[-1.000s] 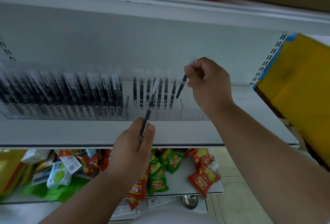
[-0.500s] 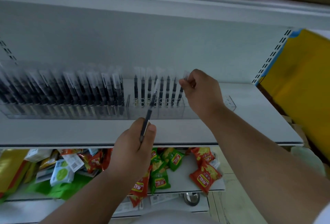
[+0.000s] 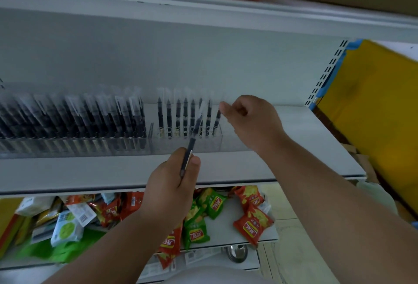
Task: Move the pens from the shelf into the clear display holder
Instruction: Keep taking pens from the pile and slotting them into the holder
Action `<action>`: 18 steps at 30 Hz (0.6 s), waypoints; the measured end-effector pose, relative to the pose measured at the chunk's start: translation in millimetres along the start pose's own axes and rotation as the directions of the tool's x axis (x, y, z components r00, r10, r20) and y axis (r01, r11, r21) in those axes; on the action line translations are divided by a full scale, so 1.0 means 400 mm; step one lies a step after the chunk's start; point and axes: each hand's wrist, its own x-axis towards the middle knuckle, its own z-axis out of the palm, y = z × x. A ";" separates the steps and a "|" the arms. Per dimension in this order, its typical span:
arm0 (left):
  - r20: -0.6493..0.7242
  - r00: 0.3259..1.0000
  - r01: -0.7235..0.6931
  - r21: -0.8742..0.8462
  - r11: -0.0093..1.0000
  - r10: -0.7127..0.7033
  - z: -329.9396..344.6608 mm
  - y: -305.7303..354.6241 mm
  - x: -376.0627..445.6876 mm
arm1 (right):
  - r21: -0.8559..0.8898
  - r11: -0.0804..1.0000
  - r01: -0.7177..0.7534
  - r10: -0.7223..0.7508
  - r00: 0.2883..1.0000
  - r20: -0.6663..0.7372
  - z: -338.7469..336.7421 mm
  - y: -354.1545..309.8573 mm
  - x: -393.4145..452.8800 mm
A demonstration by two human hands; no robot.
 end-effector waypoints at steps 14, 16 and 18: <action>0.106 0.926 -0.359 0.535 0.764 0.361 0.051 -0.005 0.090 | 0.537 0.830 -0.154 0.155 0.987 0.044 -0.028 0.006 -0.030; 0.085 0.928 -0.342 0.578 0.741 0.362 0.037 -0.020 0.098 | 0.453 0.887 -0.084 0.153 0.981 -0.120 -0.036 0.019 -0.012; 0.093 0.937 -0.319 0.615 0.721 0.336 0.024 -0.038 0.104 | 0.338 0.941 -0.006 0.094 0.965 -0.244 -0.044 0.028 0.004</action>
